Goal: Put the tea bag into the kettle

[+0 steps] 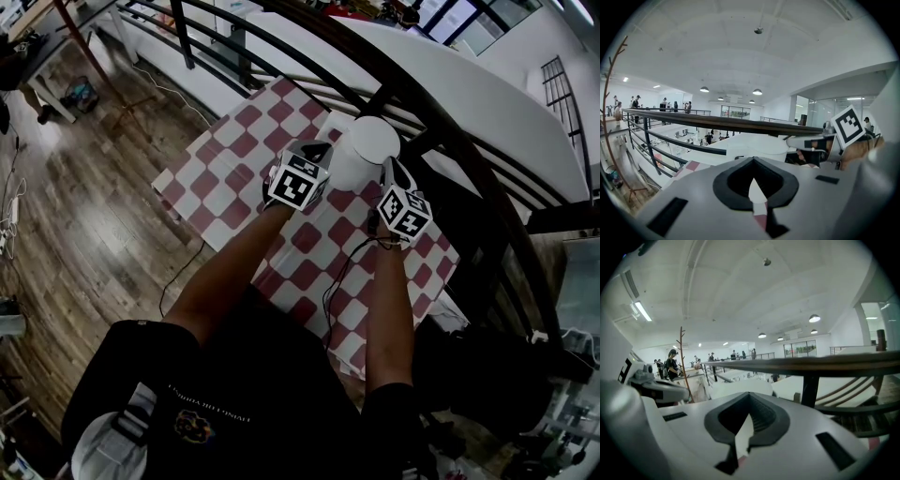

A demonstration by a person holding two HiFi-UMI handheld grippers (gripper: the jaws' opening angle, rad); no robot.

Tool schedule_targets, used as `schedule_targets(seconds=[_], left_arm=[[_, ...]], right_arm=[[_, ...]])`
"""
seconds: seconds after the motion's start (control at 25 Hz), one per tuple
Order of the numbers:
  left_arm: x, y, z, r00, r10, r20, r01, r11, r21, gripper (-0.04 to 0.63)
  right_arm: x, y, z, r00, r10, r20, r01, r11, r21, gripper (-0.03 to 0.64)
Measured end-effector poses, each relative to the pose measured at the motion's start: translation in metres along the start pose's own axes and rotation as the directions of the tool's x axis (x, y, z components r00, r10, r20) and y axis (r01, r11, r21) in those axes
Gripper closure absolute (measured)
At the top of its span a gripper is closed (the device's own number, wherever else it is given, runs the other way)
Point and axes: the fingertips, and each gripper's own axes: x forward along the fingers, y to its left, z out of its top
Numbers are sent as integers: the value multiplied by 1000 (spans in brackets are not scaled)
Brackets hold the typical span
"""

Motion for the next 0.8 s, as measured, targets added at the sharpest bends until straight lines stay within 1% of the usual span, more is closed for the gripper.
schedule_targets(seconds=[0.08,0.28,0.44,0.8], left_arm=[[2,-1,0,1000,-6,0,6,1000,1,592],[3,-4,2,1000,-8,8,8,1000,3,592],[4,-3,-1,1000,-6,-9,6,1000,-2,592],[5,-4,0,1000,-9,-5,9,1000,3,592]], right_arm=[[3,-1,-10,1000,4,-23,-4,1000,4,607],[2,0,-10,1000,6,-12,-6,1000,-8,606],[3,-1,-10,1000,6,-9,-6,1000,-10,606],[3,0,-10,1000,9,-11,-9,1000,-15,606]])
